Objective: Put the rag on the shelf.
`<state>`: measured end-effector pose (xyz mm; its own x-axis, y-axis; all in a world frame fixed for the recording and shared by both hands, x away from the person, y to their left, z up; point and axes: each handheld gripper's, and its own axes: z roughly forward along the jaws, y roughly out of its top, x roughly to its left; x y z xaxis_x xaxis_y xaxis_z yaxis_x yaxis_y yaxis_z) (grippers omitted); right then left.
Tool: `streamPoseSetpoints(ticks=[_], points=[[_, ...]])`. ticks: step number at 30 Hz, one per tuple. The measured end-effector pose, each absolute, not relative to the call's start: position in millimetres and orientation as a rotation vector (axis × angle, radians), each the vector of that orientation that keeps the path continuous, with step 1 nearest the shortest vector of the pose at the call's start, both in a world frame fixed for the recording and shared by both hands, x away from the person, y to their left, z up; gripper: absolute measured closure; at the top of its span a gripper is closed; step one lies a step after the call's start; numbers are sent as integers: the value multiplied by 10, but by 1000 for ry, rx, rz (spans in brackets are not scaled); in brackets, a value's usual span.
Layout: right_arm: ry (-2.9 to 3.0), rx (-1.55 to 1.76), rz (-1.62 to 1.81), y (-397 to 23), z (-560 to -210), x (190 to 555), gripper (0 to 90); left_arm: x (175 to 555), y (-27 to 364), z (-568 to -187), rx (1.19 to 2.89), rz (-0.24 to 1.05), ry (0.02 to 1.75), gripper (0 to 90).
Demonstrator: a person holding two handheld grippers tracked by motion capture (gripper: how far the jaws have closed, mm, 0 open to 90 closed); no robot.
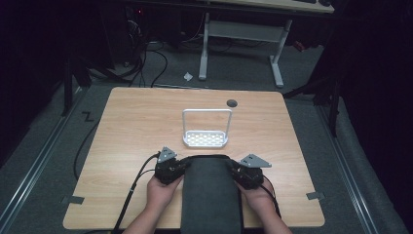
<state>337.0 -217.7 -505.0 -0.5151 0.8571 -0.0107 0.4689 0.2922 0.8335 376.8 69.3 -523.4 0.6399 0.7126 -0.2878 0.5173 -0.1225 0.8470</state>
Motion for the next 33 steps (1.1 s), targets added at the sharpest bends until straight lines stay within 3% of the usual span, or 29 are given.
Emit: streamPoseSetpoints(ticks=[11, 33], points=[[2021, 1104, 1166, -2128, -4780, 3335, 785, 3702, 758, -4888, 1733, 286, 925, 828], [1907, 989, 1301, -1991, -4201, 3624, 786, 3946, 915, -4188, 1609, 448, 893, 839]])
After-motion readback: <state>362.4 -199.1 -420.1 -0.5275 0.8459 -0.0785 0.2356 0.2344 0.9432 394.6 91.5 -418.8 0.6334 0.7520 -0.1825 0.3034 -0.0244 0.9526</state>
